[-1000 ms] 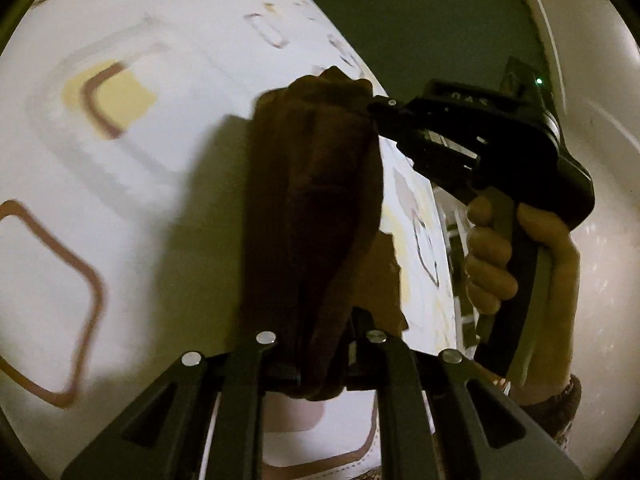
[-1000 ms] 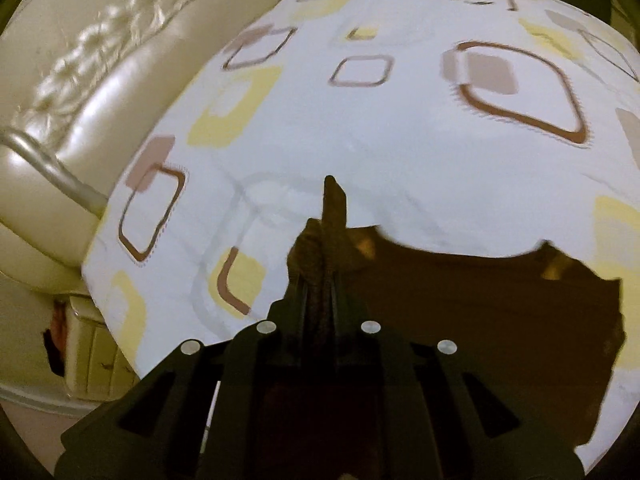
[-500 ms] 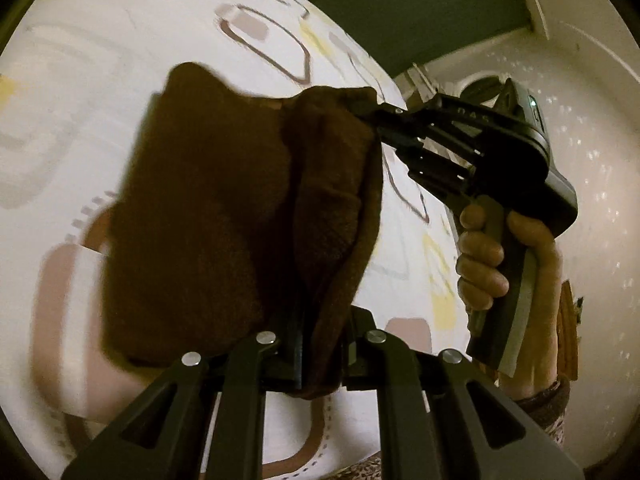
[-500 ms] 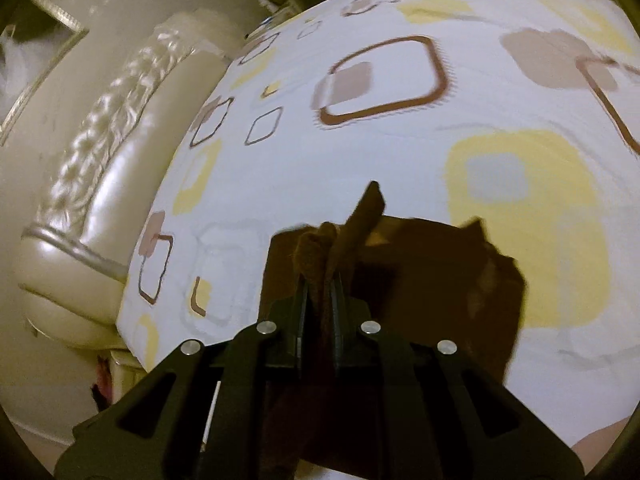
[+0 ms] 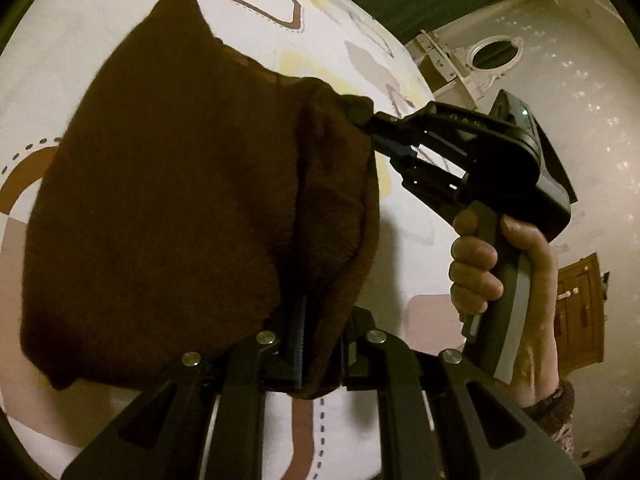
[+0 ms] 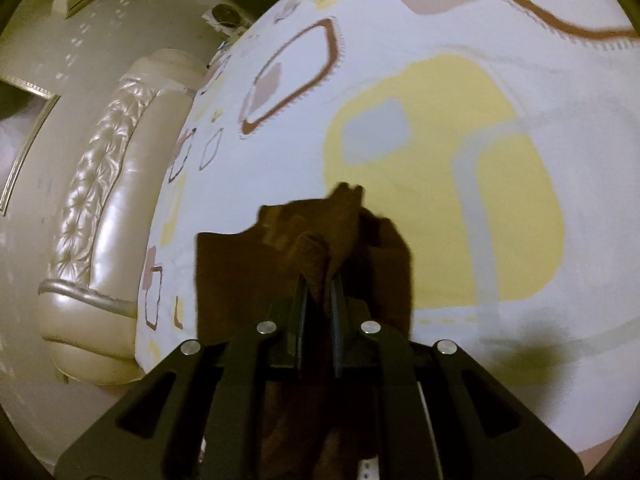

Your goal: Fold small clothes

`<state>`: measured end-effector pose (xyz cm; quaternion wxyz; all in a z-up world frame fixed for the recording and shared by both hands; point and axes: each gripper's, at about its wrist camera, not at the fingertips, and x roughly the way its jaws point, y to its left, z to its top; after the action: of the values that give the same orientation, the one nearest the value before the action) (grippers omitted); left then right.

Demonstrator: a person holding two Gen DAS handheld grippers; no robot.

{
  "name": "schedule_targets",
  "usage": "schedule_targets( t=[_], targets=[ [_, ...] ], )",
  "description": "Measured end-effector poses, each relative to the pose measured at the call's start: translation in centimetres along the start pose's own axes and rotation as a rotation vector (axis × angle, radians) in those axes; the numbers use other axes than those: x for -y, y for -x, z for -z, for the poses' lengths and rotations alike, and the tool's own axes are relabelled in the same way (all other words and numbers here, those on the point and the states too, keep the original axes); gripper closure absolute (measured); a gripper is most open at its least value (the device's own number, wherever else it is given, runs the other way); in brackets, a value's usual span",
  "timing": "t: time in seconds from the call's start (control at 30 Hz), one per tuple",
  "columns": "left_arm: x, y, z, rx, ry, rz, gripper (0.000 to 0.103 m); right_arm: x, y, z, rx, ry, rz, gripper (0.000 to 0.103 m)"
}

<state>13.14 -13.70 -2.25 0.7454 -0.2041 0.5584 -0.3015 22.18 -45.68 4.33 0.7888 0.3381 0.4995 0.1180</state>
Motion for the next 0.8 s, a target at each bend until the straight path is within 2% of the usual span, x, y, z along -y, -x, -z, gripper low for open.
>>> schedule_targets(
  t=[0.23, 0.37, 0.4, 0.47, 0.5, 0.53, 0.57, 0.67, 0.7, 0.77, 0.8],
  targets=[
    [0.5, -0.5, 0.9, 0.014, -0.026, -0.026, 0.09, 2.5, -0.7, 0.0, 0.018, -0.075, -0.054, 0.091],
    [0.9, -0.2, 1.4, 0.026, -0.037, -0.029, 0.077, 2.7, -0.6, -0.6, 0.052, -0.094, -0.067, 0.081],
    [1.0, -0.3, 1.5, 0.031, -0.043, -0.029, 0.075, 2.8, -0.6, -0.8, 0.056, -0.105, -0.083, 0.073],
    [1.4, -0.5, 1.5, 0.036, -0.053, -0.025, 0.066, 2.7, -0.6, -1.1, 0.062, -0.107, -0.098, 0.071],
    [1.7, -0.5, 1.6, 0.039, -0.063, -0.024, 0.064, 2.3, -0.7, -1.2, 0.064, -0.078, -0.066, 0.072],
    [2.1, -0.6, 1.6, 0.041, -0.075, -0.026, 0.06, 1.6, -0.7, -1.4, 0.069, -0.028, -0.018, 0.086],
    [2.4, -1.1, 1.3, 0.043, -0.083, -0.026, 0.056, 1.2, -0.9, -1.4, 0.07, 0.009, 0.013, 0.091],
    [3.6, -1.9, 1.3, 0.037, -0.131, -0.018, 0.046, 0.7, -0.9, -1.9, 0.093, 0.061, 0.134, 0.091],
    [3.9, -2.0, 1.6, 0.03, -0.152, -0.017, 0.046, 0.9, -0.8, -2.1, 0.107, 0.054, 0.156, 0.091],
    [4.0, -1.6, 2.1, 0.039, -0.17, -0.001, 0.046, 1.8, 0.1, -2.3, 0.141, 0.016, 0.156, 0.089],
    [3.8, -1.0, 2.4, 0.042, -0.17, 0.033, 0.046, 2.4, 1.0, -2.1, 0.16, -0.019, 0.118, 0.082]
  ],
)
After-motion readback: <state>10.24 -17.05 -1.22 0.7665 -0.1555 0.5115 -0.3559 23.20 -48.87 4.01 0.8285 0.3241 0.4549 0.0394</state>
